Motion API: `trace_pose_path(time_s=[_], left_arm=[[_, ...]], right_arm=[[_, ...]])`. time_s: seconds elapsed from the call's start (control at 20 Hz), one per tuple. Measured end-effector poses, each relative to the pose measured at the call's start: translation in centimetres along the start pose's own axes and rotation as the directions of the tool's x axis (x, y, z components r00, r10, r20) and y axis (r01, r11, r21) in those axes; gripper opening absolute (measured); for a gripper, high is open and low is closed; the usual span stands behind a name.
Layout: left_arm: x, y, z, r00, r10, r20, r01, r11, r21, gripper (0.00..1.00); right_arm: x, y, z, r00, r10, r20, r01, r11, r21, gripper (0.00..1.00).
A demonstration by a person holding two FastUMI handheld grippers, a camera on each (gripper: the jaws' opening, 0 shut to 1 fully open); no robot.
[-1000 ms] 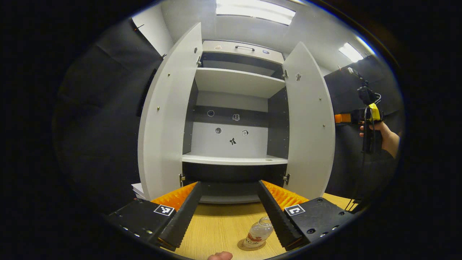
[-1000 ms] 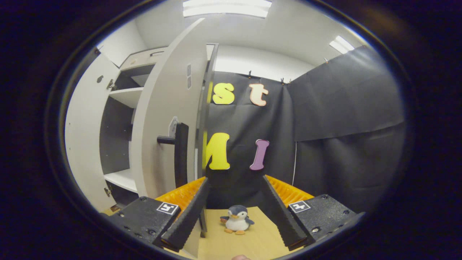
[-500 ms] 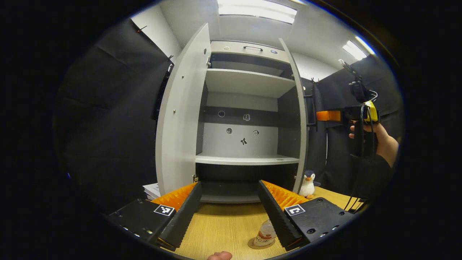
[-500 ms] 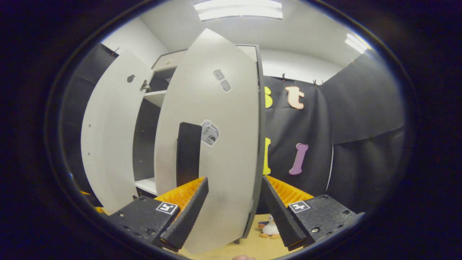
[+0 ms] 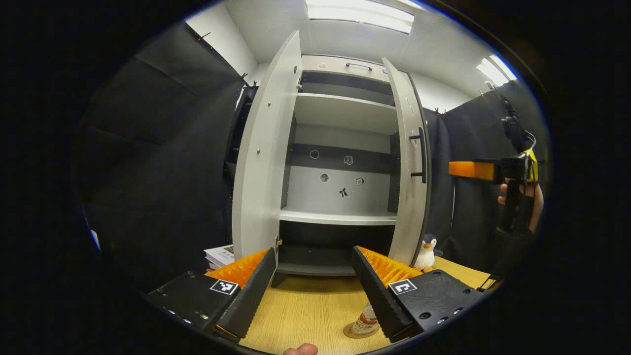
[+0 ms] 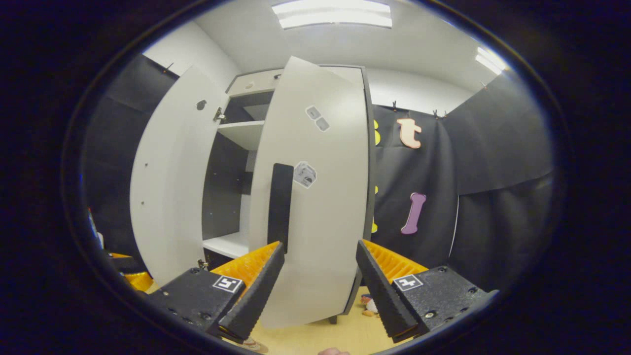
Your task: Grasp the bottle in the cabinet with the left hand and place it on the coaster, then close the right door with the right hand and the left door with the left hand.
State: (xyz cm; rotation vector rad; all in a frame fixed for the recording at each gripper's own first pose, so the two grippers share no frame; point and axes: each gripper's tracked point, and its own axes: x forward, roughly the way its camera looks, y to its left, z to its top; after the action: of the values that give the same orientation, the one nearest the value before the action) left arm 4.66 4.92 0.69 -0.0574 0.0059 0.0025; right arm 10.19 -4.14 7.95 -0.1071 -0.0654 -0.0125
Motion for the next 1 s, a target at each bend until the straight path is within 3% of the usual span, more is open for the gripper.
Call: trace_pose_path(time_s=[0.3, 0.4, 0.5, 0.7, 0.8, 0.9, 1.0], left_arm=[[-0.2, 1.2, 1.2, 0.999, 0.027, 0.016, -0.028, 0.999, 0.017, 0.95], [-0.3, 1.1, 1.5, 1.0, 0.021, 0.02, -0.021, 1.0, 0.0, 0.98], [-0.5, 1.5, 2.4, 0.999, 0.021, 0.025, -0.02, 0.999, -0.025, 0.95], [-0.8, 6.2, 7.0, 0.992, 0.09, 0.087, -0.085, 0.994, -0.069, 0.99], [-0.2, 9.4, 9.2, 0.985, 0.128, 0.118, -0.117, 0.988, -0.098, 0.95], [0.7, 13.0, 10.4, 0.975, 0.183, 0.128, -0.168, 0.978, -0.122, 0.99], [2.3, 16.5, 10.8, 0.962, 0.241, 0.127, -0.229, 0.968, -0.099, 0.99]], right_arm=[[-4.8, 2.3, -4.5, 0.999, 0.012, -0.033, -0.011, 1.0, 0.029, 0.96], [-5.9, 3.0, -6.0, 0.999, 0.02, -0.045, -0.018, 0.999, 0.036, 0.96], [-6.9, 3.7, -7.1, 0.999, 0.027, -0.045, -0.025, 0.999, 0.041, 0.96], [-7.9, 5.2, -8.0, 0.997, 0.053, -0.053, -0.051, 0.998, 0.023, 0.96], [-8.0, 5.7, -8.0, 0.996, 0.069, -0.053, -0.068, 0.997, 0.038, 0.96], [-8.1, 5.8, -8.2, 0.996, 0.073, -0.054, -0.07, 0.996, 0.057, 0.96], [-8.2, 5.8, -8.3, 0.995, 0.074, -0.061, -0.07, 0.995, 0.066, 0.96]])
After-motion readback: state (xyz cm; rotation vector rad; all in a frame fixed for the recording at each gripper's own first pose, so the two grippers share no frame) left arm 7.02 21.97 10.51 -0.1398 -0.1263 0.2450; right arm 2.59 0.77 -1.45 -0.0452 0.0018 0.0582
